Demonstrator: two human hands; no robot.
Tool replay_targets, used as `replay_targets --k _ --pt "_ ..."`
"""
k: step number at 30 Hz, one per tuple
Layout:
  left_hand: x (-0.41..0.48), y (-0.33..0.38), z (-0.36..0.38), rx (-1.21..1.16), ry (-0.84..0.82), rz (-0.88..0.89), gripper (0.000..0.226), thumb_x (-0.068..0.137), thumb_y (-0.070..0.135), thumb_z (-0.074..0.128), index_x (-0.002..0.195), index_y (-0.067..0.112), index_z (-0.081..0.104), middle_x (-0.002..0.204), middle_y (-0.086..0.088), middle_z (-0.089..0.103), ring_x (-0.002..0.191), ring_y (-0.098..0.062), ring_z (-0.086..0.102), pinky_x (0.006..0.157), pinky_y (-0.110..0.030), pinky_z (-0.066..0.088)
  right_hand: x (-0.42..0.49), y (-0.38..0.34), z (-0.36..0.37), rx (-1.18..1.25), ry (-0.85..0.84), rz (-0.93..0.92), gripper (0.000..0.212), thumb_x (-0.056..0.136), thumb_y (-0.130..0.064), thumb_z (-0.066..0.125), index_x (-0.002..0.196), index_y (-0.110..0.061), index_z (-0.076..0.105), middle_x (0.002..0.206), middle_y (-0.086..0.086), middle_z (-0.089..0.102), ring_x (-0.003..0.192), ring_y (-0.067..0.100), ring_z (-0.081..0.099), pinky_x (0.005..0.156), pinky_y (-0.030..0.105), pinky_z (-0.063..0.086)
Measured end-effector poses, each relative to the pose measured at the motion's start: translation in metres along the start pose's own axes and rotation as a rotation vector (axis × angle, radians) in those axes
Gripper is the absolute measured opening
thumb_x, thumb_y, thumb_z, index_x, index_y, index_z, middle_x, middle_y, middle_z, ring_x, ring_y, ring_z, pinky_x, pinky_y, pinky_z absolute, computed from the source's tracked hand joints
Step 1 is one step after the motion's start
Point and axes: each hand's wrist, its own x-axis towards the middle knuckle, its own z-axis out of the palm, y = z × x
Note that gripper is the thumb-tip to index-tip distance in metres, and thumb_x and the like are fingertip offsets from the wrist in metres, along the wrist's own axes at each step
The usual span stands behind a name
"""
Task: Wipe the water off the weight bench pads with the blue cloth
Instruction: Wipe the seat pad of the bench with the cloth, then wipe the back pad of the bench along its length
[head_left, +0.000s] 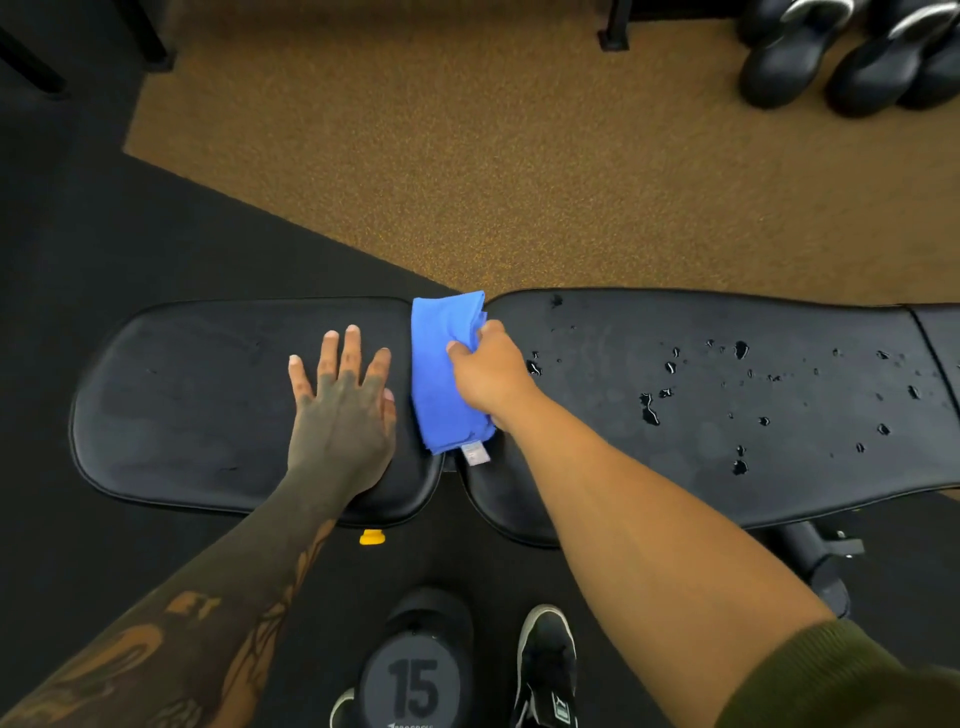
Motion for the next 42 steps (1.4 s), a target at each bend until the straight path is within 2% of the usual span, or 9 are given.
replay_targets --k 3,10,13,16,19,22,29,35,42 --pt "0.002 0.021 0.005 0.001 -0.013 0.028 0.052 0.099 0.031 0.032 0.149 0.018 0.030 0.161 -0.016 0.015 0.149 -0.034 0.008 0.116 -0.064 0.009 0.002 0.021 -0.029 0.006 0.063 0.013 0.022 0.098 -0.026 0.052 0.107 -0.010 0.041 0.096 0.007 0.055 0.080 0.022 0.055 0.056 0.030 0.038" --pt "0.007 0.061 0.015 0.009 -0.029 0.054 0.054 0.099 0.033 0.030 0.151 0.018 0.028 0.161 -0.016 0.015 0.150 -0.035 0.007 0.116 -0.064 0.007 -0.005 0.068 -0.073 -0.134 0.182 0.116 0.028 0.096 -0.028 0.056 0.109 -0.007 0.042 0.107 0.013 0.059 0.093 0.031 0.059 0.066 0.028 0.035" --pt "0.011 0.065 0.022 0.045 -0.062 0.036 0.056 0.098 0.036 0.027 0.152 0.021 0.022 0.162 -0.014 0.010 0.150 -0.035 0.003 0.116 -0.065 0.006 -0.012 0.077 -0.070 -0.614 0.301 -0.003 0.040 0.095 -0.037 0.052 0.121 -0.009 0.041 0.123 0.013 0.051 0.109 0.035 0.053 0.076 0.039 0.041" --pt "0.011 0.060 0.030 0.065 -0.064 0.028 0.056 0.098 0.035 0.030 0.152 0.021 0.025 0.162 -0.015 0.012 0.149 -0.037 0.005 0.115 -0.067 0.008 -0.009 0.088 -0.062 -0.941 0.322 -0.292 0.048 0.095 -0.040 0.045 0.135 -0.013 0.040 0.144 0.017 0.035 0.130 0.037 0.034 0.103 0.050 0.032" --pt "0.011 0.056 0.034 0.105 -0.062 0.038 0.057 0.097 0.036 0.030 0.152 0.021 0.025 0.162 -0.015 0.012 0.149 -0.037 0.005 0.114 -0.067 0.009 0.003 0.102 -0.055 -0.977 0.104 -0.438 0.057 0.101 -0.039 0.030 0.153 -0.022 0.018 0.163 0.015 -0.001 0.149 0.034 -0.002 0.119 0.053 0.005" --pt "0.011 0.056 0.037 0.137 -0.072 0.029 0.059 0.097 0.038 0.026 0.153 0.023 0.018 0.163 -0.014 0.007 0.150 -0.037 0.001 0.115 -0.067 0.008 0.012 0.108 -0.047 -0.981 0.042 -0.395 0.059 0.102 -0.043 0.021 0.155 -0.024 0.002 0.162 0.011 -0.015 0.148 0.030 -0.017 0.120 0.050 -0.002" --pt "0.013 0.058 0.039 0.170 -0.063 0.011 0.062 0.096 0.043 0.028 0.153 0.023 0.019 0.163 -0.013 0.004 0.150 -0.037 -0.001 0.114 -0.068 0.008 -0.016 0.114 -0.017 -0.937 0.043 -0.421 0.062 0.100 -0.046 0.021 0.155 -0.027 -0.001 0.162 0.012 -0.014 0.147 0.031 -0.021 0.121 0.047 -0.005" --pt "0.010 0.059 0.040 0.185 -0.065 0.015 0.064 0.095 0.048 0.026 0.153 0.023 0.018 0.164 -0.012 0.003 0.150 -0.036 -0.002 0.115 -0.067 0.007 -0.005 0.125 -0.040 -0.907 0.145 -0.334 0.060 0.100 -0.043 0.023 0.155 -0.027 0.006 0.163 0.012 -0.009 0.149 0.032 -0.012 0.120 0.048 0.001" --pt "0.012 0.058 0.042 0.192 -0.045 0.015 0.062 0.096 0.044 0.027 0.154 0.022 0.019 0.164 -0.012 0.003 0.150 -0.036 -0.001 0.114 -0.067 0.007 -0.001 0.104 -0.013 -0.903 0.123 -0.327 0.061 0.101 -0.041 0.020 0.155 -0.024 -0.002 0.161 0.016 -0.015 0.147 0.036 -0.019 0.120 0.050 -0.001"
